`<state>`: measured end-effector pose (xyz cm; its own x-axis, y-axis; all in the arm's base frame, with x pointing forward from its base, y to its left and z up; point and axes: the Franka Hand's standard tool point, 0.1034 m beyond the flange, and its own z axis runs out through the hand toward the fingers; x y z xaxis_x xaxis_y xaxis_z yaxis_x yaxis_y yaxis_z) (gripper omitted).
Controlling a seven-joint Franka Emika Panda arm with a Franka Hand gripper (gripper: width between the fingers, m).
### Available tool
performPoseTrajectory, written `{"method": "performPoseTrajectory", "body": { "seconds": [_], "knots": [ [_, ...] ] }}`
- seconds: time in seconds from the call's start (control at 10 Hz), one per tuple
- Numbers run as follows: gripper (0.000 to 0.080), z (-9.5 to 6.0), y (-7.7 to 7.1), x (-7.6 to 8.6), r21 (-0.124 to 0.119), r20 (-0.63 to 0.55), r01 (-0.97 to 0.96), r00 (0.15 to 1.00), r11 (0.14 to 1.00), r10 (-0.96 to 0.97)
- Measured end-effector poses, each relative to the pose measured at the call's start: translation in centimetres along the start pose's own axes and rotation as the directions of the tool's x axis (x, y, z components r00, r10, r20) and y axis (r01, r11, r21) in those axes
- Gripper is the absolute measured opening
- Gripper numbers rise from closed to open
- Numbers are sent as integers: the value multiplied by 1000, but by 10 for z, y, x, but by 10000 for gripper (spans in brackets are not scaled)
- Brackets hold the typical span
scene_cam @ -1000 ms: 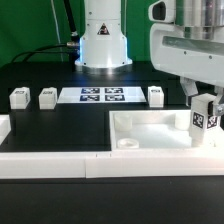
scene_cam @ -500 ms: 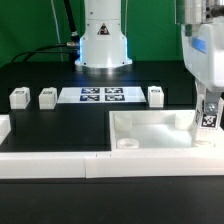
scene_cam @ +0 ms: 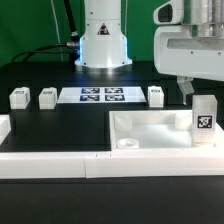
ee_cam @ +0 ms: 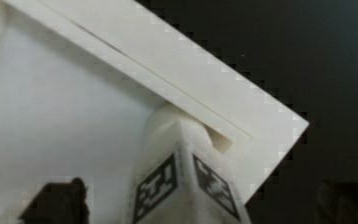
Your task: Assemble square table
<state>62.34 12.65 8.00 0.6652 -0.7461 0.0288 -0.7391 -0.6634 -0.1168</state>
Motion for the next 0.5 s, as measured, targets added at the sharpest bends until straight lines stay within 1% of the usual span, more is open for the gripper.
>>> {"method": "performPoseTrajectory", "body": {
  "seconds": [0.1, 0.2, 0.3, 0.4, 0.5],
  "knots": [
    [649, 0, 6, 10, -3, 1, 317, 948, 948, -317],
    [649, 3, 9, 16, -4, -4, 472, 882, 882, -472],
    [649, 6, 10, 19, -7, -3, 551, 834, 834, -551],
    [649, 6, 9, 19, -8, -3, 602, 799, 799, -602],
    [527, 6, 9, 18, -7, -2, 582, 813, 813, -582]
  ]
}}
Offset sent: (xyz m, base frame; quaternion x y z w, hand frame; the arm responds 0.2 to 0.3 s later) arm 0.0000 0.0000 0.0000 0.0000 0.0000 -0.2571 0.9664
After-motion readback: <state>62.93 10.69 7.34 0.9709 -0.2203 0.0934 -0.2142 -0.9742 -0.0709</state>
